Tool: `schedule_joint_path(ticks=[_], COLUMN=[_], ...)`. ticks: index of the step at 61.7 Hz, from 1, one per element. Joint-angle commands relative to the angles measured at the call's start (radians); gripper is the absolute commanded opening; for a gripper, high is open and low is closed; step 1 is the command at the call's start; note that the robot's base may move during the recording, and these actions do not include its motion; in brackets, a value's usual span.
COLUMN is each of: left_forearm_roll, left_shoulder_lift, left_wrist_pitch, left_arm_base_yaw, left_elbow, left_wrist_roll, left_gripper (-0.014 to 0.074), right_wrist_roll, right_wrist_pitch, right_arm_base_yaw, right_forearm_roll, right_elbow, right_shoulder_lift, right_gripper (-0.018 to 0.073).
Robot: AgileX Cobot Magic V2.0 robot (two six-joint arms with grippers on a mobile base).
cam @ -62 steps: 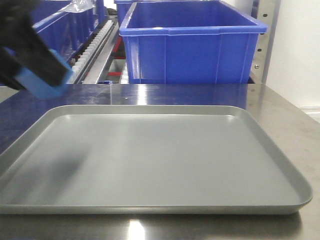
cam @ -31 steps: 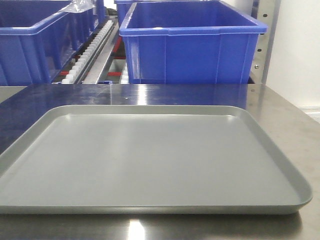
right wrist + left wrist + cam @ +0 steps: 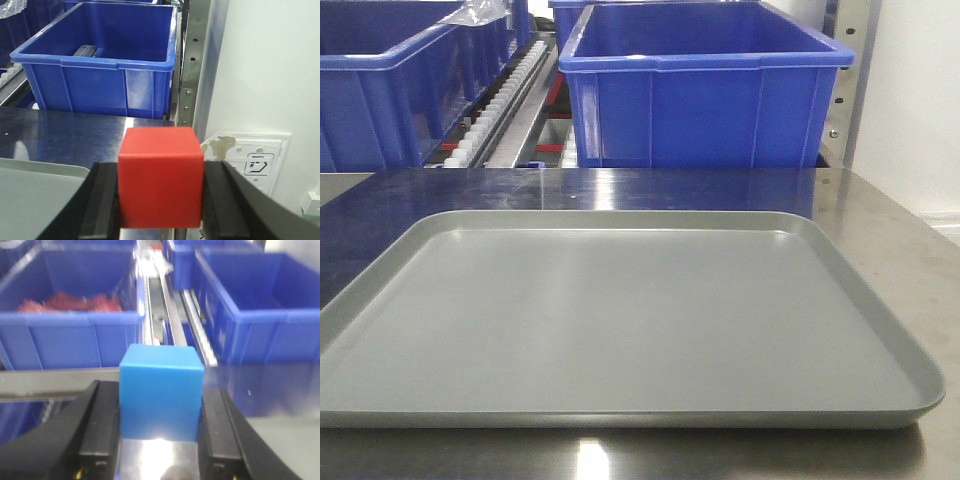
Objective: Sort and place red and blue blocks on shelf
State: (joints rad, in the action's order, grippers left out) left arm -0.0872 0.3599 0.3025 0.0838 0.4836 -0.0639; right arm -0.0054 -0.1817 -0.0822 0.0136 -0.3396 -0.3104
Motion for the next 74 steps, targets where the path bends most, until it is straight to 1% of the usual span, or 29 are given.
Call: schedule_joint_path(ticks=[1, 20, 39, 42, 47, 59, 74], left_forearm_roll=[-0.002, -0.002, -0.002, -0.002, -0.002, -0.002, -0.002], left_shoulder_lift=[-0.006, -0.006, -0.004, 0.001, 0.008, 0.010, 0.010], left_wrist_pitch=[-0.115, -0.145, -0.146, -0.146, -0.152, -0.153, -0.153], left_arm_base_yaw=[-0.003, -0.003, -0.003, -0.009, -0.025, -0.068, -0.070], left_elbow=[0.029, 0.029, 0.026, 0.020, 0.014, 0.012, 0.012], left_wrist_roll=[0.003, 0.010, 0.010, 0.016, 0.064, 0.064, 0.064], left_gripper=[0.0125, 0.0127, 0.0127, 0.0127, 0.0127, 0.0127, 0.0125], right_wrist_roll=[-0.006, -0.006, -0.006, -0.006, -0.006, -0.006, -0.006], right_wrist_pitch=[0.087, 0.087, 0.087, 0.087, 0.087, 0.087, 0.087], right_arm_base_yaw=[0.006, 0.006, 0.006, 0.006, 0.006, 0.006, 0.006], right_forearm_roll=[-0.006, -0.006, -0.006, -0.006, -0.006, -0.006, -0.006], right_elbow=[-0.028, -0.028, -0.028, -0.028, -0.028, -0.028, -0.028], right_shoulder_lift=[-0.003, -0.003, -0.003, -0.003, -0.003, -0.003, -0.003], right_gripper=[0.0121, 0.0121, 0.0121, 0.0121, 0.0121, 0.0121, 0.0121])
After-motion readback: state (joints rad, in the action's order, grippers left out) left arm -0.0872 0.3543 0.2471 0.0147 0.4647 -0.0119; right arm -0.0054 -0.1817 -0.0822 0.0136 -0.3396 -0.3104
